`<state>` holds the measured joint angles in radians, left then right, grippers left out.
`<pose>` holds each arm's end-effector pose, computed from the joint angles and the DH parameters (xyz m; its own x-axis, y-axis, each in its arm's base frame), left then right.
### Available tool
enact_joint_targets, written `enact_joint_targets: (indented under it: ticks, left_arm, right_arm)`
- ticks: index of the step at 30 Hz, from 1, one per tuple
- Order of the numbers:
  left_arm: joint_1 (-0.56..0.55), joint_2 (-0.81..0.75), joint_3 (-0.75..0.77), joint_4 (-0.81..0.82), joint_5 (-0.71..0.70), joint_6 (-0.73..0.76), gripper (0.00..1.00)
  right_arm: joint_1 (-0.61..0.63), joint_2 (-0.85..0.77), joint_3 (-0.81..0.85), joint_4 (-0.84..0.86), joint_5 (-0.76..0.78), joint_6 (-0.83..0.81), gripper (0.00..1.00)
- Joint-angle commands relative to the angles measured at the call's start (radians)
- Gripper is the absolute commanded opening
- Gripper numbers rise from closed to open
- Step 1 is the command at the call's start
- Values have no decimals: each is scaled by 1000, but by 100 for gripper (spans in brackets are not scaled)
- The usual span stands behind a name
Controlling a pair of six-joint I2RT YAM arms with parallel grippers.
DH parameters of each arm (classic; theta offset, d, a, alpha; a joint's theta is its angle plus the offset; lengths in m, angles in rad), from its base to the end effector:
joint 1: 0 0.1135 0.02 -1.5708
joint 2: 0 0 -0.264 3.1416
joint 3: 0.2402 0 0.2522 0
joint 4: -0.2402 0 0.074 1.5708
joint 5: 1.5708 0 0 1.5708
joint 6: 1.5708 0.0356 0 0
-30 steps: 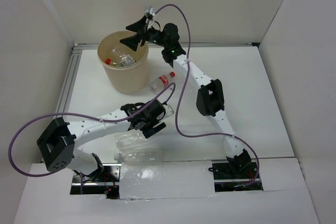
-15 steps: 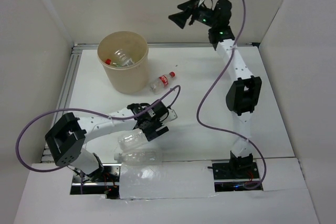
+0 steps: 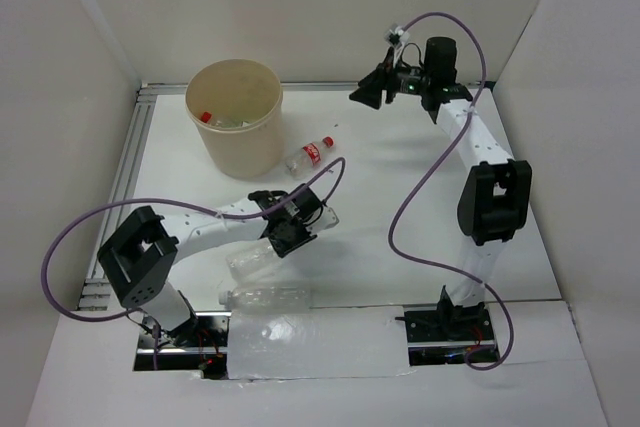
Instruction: Put the plastic bottles in the bin
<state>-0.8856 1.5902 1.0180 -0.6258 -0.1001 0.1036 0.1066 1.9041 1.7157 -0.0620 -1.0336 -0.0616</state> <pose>0.1948 -0.2327 0.1933 -0.5089 0.7853 -0.3526 0.8043 0.5797 0.1302 0.4418 0.0780 0.3532 -0.1916 -0.0522 -0.9801 -0.8956 0.4179 0.1528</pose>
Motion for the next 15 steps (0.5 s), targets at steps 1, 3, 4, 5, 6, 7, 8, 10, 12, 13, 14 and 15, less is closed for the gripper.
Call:
enact_joint_targets:
  ticks: [1, 3, 4, 5, 6, 7, 8, 10, 12, 13, 14, 15]
  left_arm:
    - [26, -36, 91, 37, -30, -5, 25]
    - [53, -65, 132, 86, -44, -15, 17]
    - [62, -79, 183, 103, -44, -25, 17]
    - [74, -104, 212, 115, -33, -25, 17]
    - [74, -116, 241, 129, -33, -34, 17]
    - [83, -128, 293, 159, -33, -35, 17]
    - [83, -156, 341, 204, -33, -35, 18]
    - [94, -185, 379, 257, -33, -35, 18]
    - [120, -222, 421, 322, -44, -35, 18]
    - [134, -231, 430, 355, -44, -45, 18]
    - [149, -240, 430, 394, -55, -54, 18]
    - [189, -251, 430, 482, -55, -67, 20]
  right_arm:
    - [-8, -105, -37, -183, -62, -199, 58]
    - [-27, -138, -82, -229, -71, -275, 41]
    - [-27, -149, -102, -243, -71, -290, 37]
    - [-45, -171, -122, -258, -71, -309, 37]
    - [-56, -183, -166, -259, -71, -319, 37]
    - [-82, -192, -186, -268, -71, -328, 40]
    - [-105, -212, -214, -327, -81, -399, 53]
    - [-114, -212, -226, -369, -82, -447, 78]
    - [-104, -223, -240, -528, -62, -631, 100]
    - [-94, -232, -251, -582, -48, -692, 100]
    - [-79, -232, -261, -626, -28, -739, 100]
    - [-59, -232, -261, -727, -13, -833, 100]
